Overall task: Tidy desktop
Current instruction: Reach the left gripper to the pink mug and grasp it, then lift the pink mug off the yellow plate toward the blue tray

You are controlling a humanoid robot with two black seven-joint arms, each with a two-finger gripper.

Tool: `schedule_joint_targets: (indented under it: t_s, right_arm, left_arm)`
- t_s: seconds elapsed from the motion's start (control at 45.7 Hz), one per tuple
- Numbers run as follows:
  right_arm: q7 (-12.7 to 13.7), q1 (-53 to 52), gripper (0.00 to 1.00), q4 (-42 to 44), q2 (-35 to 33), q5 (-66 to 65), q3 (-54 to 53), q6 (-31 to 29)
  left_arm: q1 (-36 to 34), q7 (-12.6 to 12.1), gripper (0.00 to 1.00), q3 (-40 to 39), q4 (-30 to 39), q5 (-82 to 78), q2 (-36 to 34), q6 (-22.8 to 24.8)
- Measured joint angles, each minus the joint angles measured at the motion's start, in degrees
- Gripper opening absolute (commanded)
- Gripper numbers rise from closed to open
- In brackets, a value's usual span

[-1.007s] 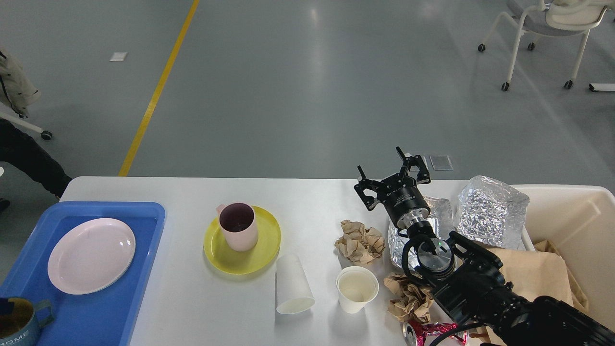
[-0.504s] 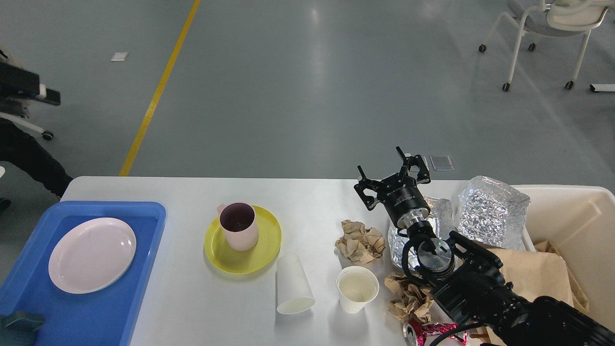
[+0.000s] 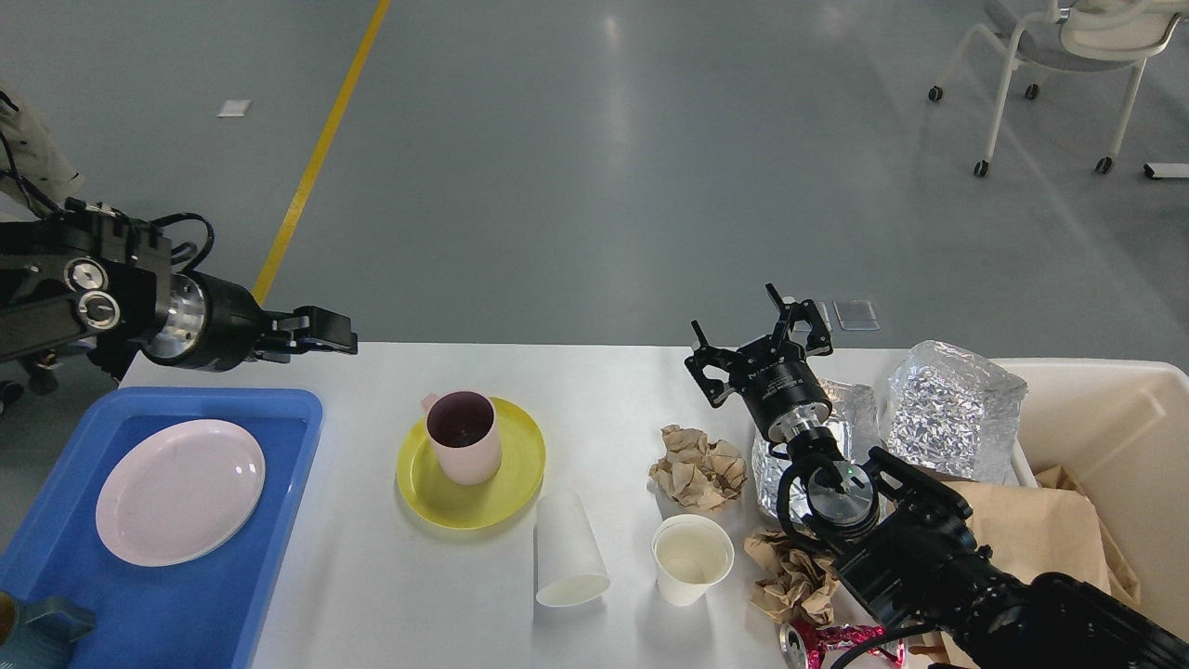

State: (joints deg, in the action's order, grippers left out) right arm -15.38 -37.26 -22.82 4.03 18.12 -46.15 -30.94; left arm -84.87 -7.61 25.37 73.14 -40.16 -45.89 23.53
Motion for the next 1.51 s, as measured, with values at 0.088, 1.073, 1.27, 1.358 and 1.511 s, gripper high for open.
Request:
schedule_joint_targets:
  t_s: [0.088, 1.073, 1.27, 1.358, 1.511]
  right_arm:
    - [0.0, 0.0, 1.0, 0.0, 0.0, -0.02, 0.0, 0.0]
    - [0.0, 0.04, 1.0, -0.05, 0.01, 0.01, 0.01, 0.02]
    - [0.0, 0.03, 1.0, -0.03, 0.01, 0.01, 0.01, 0.02]
    - [0.0, 0.01, 1.0, -0.02, 0.01, 0.01, 0.0, 0.02]
    - [0.0, 0.0, 1.0, -0.02, 0.01, -0.02, -0.01, 0.01]
  left_arm:
    - [0.76, -0.67, 0.82, 1.47, -1.11, 1.75, 3.76, -2.42]
    - [13.09, -8.25, 0.79, 3.65, -8.9, 5.99, 24.67, -26.43]
    - [14.09, -9.94, 0.76, 3.55, -8.97, 5.99, 25.67, -28.41]
    - [14.6, -10.18, 0.69, 3.55, -8.98, 5.98, 25.75, -28.54]
    - [15.27, -10.34, 0.57, 3.79, -8.98, 5.79, 25.77, -28.62]
